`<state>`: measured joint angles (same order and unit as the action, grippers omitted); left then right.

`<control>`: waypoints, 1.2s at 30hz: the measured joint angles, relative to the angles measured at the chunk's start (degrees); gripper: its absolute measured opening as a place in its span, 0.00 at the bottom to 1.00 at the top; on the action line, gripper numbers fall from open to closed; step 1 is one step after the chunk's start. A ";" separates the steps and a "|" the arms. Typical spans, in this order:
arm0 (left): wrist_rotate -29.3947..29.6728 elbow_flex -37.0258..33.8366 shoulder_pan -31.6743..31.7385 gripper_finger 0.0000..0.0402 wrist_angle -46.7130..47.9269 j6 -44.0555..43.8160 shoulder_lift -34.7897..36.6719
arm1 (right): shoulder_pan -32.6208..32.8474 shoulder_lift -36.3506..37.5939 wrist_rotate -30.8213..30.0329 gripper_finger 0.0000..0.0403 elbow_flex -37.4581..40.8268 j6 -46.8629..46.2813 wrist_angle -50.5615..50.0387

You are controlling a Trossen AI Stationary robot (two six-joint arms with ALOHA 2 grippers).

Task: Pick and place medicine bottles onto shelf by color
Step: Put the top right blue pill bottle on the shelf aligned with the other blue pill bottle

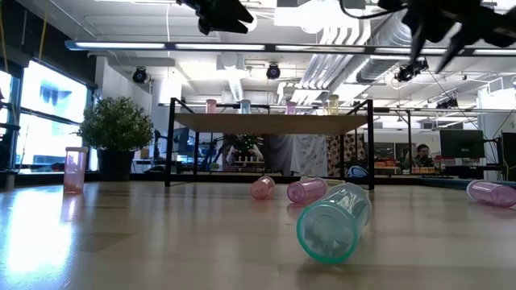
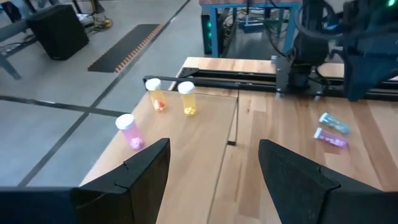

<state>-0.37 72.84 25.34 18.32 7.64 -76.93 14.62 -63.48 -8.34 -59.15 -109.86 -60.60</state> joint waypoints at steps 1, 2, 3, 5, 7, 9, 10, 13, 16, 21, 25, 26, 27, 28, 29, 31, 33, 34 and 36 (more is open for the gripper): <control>-0.28 0.00 0.00 0.59 0.03 -0.34 0.00 | 1.12 0.00 0.03 0.36 0.78 -1.40 0.12; -0.57 0.00 0.00 0.59 0.03 -0.40 0.00 | 2.22 0.00 0.05 0.36 1.66 -2.93 0.17; -0.70 0.00 0.00 0.59 0.01 -0.41 0.00 | 3.21 0.00 0.07 0.36 2.66 -4.43 0.34; -0.71 0.00 0.00 0.59 0.01 -0.37 0.00 | 5.19 -0.01 0.36 0.36 4.34 -6.71 0.36; -0.64 0.00 0.00 0.59 0.03 -0.57 0.00 | 6.93 0.00 0.78 0.36 6.08 -9.02 0.65; -0.44 0.00 0.00 0.59 0.02 -1.56 0.00 | 8.52 0.00 1.20 0.36 7.85 -11.75 1.19; -0.45 0.00 0.00 0.59 0.03 -2.31 0.00 | 9.25 0.00 1.40 0.36 8.49 -13.03 1.39; -0.30 0.00 0.00 0.59 0.21 -2.95 0.00 | 11.18 0.00 2.90 0.36 10.33 -15.29 2.05; -0.28 0.00 0.00 0.59 0.70 -3.02 0.00 | 12.54 -0.01 5.20 0.36 11.53 -16.15 2.12; -0.28 0.00 0.00 0.59 2.93 -4.16 0.00 | 14.40 -1.16 7.31 0.38 12.80 -16.18 2.13; -0.26 0.00 0.00 0.59 4.31 -4.20 0.00 | 15.30 -2.15 8.03 0.43 14.49 -17.78 2.04; -0.27 0.00 0.00 0.59 4.38 -4.06 0.00 | 15.60 -2.31 8.01 0.45 15.18 -19.02 2.10; -0.27 0.00 0.00 0.59 4.38 -4.05 0.00 | 15.96 -2.50 8.00 0.46 15.90 -20.49 2.12; -0.27 0.00 0.00 0.59 4.38 -4.05 0.00 | 16.24 -2.65 7.97 0.47 16.62 -21.65 2.13; -0.26 0.00 0.00 0.59 4.38 -4.04 0.00 | 16.32 -2.87 8.06 0.48 17.23 -22.26 2.15; -0.26 0.00 0.00 0.59 4.38 -4.03 0.00 | 16.32 -3.32 8.08 0.48 18.25 -22.73 2.54; -0.25 0.00 0.00 0.59 4.38 -4.03 0.00 | 16.22 -3.65 7.25 0.48 19.07 -22.76 3.69; -0.25 0.00 0.00 0.59 4.37 -4.02 0.00 | 16.13 -3.78 7.22 0.48 19.37 -22.76 4.28; -0.25 0.00 0.00 0.59 4.36 -4.02 0.00 | 16.03 -3.76 7.22 0.48 20.29 -22.76 5.70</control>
<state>-0.62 72.84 25.34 22.68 3.62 -76.93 30.65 -67.24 -1.13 -38.86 -132.62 -54.89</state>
